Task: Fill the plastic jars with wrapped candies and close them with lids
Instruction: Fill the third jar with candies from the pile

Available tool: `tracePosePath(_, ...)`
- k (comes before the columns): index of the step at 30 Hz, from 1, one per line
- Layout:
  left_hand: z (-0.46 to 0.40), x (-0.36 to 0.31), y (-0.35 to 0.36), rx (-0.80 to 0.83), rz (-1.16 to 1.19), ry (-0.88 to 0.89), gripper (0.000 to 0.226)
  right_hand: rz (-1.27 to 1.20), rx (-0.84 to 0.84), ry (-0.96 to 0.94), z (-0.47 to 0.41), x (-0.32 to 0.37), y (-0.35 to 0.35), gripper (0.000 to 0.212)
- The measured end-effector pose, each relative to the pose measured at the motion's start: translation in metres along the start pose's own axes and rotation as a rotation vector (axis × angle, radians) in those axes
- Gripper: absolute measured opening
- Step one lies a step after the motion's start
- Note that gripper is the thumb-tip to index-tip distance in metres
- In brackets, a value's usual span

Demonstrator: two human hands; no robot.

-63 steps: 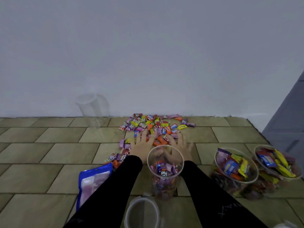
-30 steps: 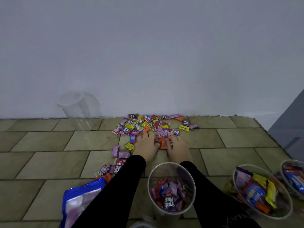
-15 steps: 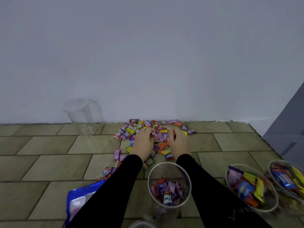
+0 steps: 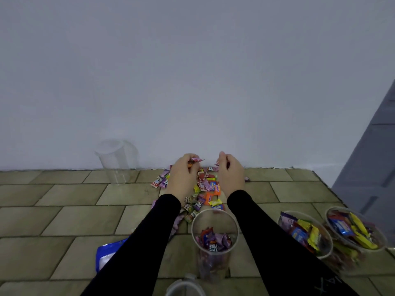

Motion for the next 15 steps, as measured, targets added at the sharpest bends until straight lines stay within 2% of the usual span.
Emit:
tracePosePath(8, 0.032, -0.049, -0.028, -0.055, 0.282, -0.029, 0.012, -0.285, 0.003, 0.096, 0.029, 0.049, -0.023, 0.045)
tracePosePath(15, 0.077, -0.067, -0.035, -0.05, 0.402, -0.073, 0.016, -0.346, 0.025, 0.092, 0.064, 0.067, -0.045, 0.043)
Point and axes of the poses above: each hand's wrist, its own z-axis away from the middle knuckle, its own y-axis out of the palm, x = y × z, the point moved 1 cm from there along -z, towards the middle knuckle, and after that the axes turned 5 degrees about -x, right-handed, at the moved point
